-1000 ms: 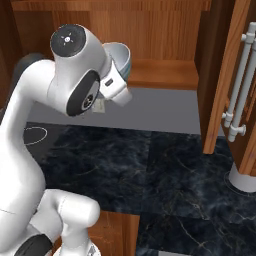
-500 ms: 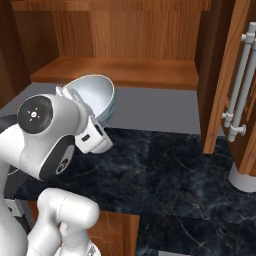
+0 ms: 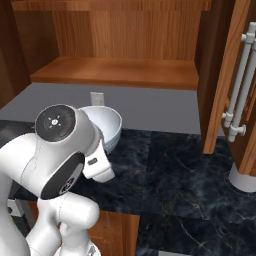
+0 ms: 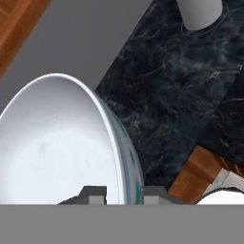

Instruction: Pick up the bowls from the cabinet and place each bowl in front of a stool on the dining counter.

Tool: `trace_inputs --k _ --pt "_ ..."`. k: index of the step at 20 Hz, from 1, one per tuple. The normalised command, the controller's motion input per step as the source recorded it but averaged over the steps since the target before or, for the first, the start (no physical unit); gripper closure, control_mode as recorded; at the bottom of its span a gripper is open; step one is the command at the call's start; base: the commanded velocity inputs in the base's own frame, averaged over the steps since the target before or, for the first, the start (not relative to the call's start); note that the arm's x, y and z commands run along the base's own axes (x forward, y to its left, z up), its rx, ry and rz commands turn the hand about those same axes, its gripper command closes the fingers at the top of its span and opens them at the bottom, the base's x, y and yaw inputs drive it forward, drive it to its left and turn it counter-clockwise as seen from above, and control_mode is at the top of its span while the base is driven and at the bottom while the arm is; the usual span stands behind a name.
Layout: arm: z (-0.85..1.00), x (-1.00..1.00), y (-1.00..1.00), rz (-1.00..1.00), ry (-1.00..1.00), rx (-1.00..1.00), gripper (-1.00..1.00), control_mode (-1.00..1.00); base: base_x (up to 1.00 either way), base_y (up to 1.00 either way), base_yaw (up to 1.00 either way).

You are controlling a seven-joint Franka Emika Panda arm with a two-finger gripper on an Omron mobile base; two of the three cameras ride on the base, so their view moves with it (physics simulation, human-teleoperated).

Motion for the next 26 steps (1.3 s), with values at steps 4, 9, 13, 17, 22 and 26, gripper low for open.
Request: trace_inputs --k 4,9,13,17,22,26 --pt "-0.14 -0.15 -0.10 0.00 0.23 0.06 1.00 -1.00 0.00 0.00 0.00" --pt "-0.31 0.00 0.02 0.00 0.23 0.01 1.00 -1.00 0.00 0.00 0.00" --pt "0.00 0.00 0.00 0.00 0.00 0.00 1.00 1.00 -0.03 0.10 0.00" --pt "0.00 0.00 0.00 0.00 0.00 0.00 1.00 1.00 -0.51 0.20 0.00" --pt "0.00 0.00 0.00 0.00 0.00 0.00 1.00 1.00 -0.80 0.22 0.02" --pt "0.00 0.00 0.00 0.00 0.00 0.00 1.00 1.00 -0.78 0.33 0.04"
